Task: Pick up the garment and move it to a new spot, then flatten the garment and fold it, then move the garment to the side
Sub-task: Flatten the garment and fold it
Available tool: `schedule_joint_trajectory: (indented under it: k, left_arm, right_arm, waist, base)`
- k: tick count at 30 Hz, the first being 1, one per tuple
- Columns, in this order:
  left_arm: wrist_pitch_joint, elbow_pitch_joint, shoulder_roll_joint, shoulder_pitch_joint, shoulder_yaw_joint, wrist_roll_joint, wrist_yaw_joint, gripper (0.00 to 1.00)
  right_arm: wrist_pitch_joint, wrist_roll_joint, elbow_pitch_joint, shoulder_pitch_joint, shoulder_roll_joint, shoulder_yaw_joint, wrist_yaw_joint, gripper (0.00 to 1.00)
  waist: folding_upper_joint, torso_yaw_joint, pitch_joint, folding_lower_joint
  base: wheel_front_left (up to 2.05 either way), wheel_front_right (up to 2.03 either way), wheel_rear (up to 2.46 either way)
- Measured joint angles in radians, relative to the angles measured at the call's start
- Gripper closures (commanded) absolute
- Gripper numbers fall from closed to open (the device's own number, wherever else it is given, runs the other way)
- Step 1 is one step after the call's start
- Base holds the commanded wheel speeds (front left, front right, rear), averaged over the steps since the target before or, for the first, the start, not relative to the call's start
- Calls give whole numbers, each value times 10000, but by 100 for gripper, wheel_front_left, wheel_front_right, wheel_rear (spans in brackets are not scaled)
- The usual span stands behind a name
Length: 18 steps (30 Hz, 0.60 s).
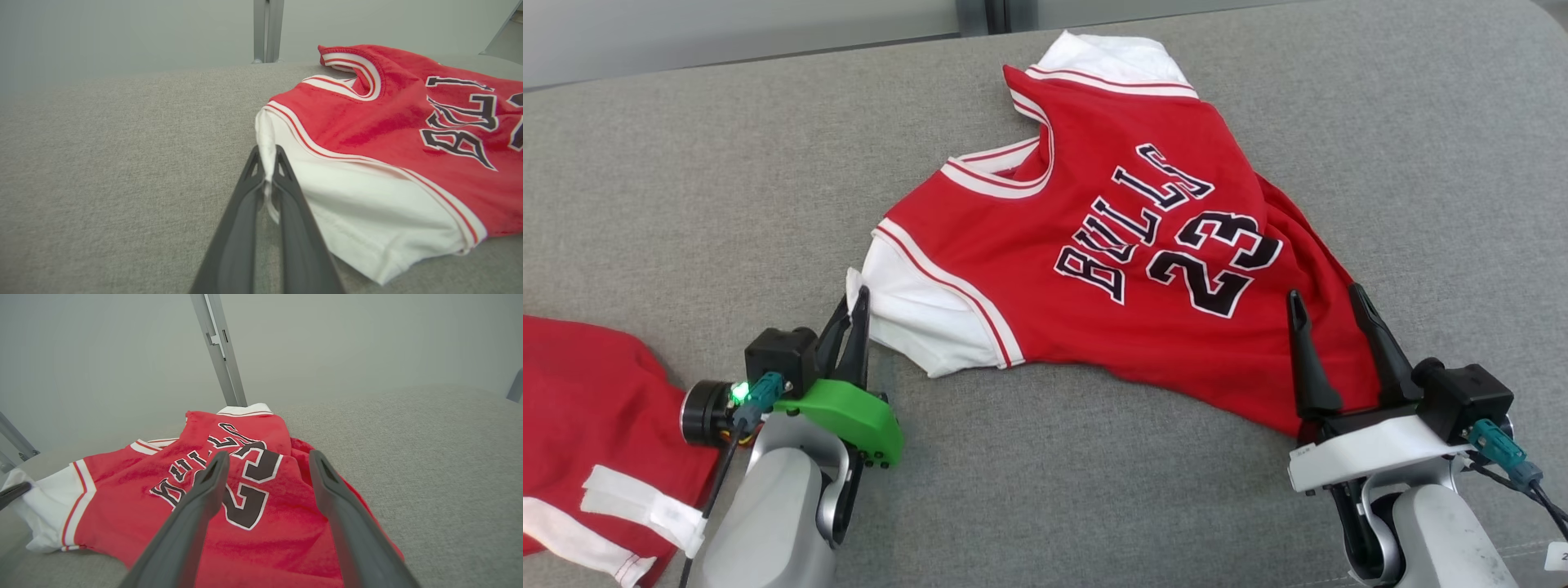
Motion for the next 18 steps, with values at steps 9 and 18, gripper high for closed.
schedule_joint_trajectory:
  k: [9,18]
  left_arm:
    - [-15,-1212,-221,764,1068,-276,357,0]
    - [-15,-3256,-525,2132,2151,-230,148,0]
  right_arm:
    - [0,-56,-69,172,-2,-167,0,0]
    - [0,-35,-410,477,2,-173,0,0]
  waist:
    - [0,134,-400,0]
    - [0,431,-708,0]
  base:
    - [0,0,0]
    - [0,0,0]
